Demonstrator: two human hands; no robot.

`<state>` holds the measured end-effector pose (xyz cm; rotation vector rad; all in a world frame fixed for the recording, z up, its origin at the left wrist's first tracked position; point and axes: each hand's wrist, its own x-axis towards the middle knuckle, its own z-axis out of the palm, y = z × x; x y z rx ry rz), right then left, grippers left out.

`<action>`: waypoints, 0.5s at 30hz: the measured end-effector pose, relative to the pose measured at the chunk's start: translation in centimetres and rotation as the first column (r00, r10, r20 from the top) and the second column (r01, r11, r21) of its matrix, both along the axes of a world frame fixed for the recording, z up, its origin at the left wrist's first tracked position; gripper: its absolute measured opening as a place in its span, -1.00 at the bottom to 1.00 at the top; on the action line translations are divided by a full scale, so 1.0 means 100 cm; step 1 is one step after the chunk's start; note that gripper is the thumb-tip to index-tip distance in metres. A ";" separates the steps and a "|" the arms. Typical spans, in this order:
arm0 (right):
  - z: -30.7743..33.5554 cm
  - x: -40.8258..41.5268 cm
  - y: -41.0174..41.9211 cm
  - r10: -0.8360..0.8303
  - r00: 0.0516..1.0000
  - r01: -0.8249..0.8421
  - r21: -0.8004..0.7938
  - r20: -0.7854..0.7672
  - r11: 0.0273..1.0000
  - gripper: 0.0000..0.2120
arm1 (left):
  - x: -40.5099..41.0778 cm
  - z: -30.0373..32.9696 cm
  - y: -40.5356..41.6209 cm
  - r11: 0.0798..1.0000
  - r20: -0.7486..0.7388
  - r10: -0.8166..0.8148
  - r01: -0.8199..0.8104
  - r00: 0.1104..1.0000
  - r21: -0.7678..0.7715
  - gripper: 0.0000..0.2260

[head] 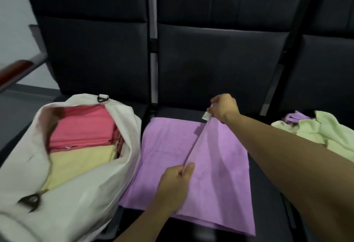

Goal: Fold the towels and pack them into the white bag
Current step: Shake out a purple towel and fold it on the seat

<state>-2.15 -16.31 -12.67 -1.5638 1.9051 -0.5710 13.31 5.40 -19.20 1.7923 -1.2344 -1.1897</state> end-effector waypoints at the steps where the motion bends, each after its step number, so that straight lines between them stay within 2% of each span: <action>1: -0.003 0.019 0.000 0.005 1.000 -0.005 0.017 0.020 1.000 -0.60 | 0.014 0.001 0.003 0.999 0.053 0.032 -0.033 0.998 0.008 -0.53; 5: -0.020 0.089 -0.003 0.064 0.990 -0.070 0.037 0.125 0.997 -0.60 | 0.062 0.007 0.012 0.989 0.220 0.142 -0.128 0.965 -0.077 -0.47; 6: -0.024 0.105 -0.004 0.084 0.983 -0.091 0.032 0.163 0.995 -0.59 | 0.073 0.007 0.014 0.988 0.300 0.149 -0.129 0.942 -0.088 -0.50; 7: -0.028 0.121 -0.006 0.105 0.973 -0.114 0.029 0.206 0.993 -0.58 | 0.082 0.006 0.014 0.988 0.423 0.152 -0.123 0.893 -0.096 -0.55; 9: -0.033 0.147 -0.006 0.168 0.939 -0.186 0.033 0.299 0.982 -0.55 | 0.096 0.000 0.013 0.974 0.661 0.196 -0.067 0.724 -0.215 -0.69; 10: -0.037 0.158 -0.005 0.202 0.915 -0.235 0.054 0.349 0.971 -0.53 | 0.101 -0.001 0.013 0.979 0.745 0.164 -0.016 0.647 -0.202 -0.78; 11: -0.040 0.165 -0.003 0.225 0.890 -0.281 0.087 0.397 0.956 -0.52 | 0.099 -0.005 0.014 0.995 0.826 0.060 0.038 0.561 -0.098 -0.85; 13: -0.051 0.166 0.003 0.263 0.874 -0.336 0.118 0.408 0.934 -0.55 | 0.093 -0.011 0.016 0.992 0.891 -0.120 0.028 0.438 0.120 -0.73; 15: -0.061 0.145 0.008 0.295 0.910 -0.334 0.090 0.292 0.938 -0.58 | 0.086 -0.012 0.017 0.975 0.889 -0.218 0.044 0.402 0.218 -0.73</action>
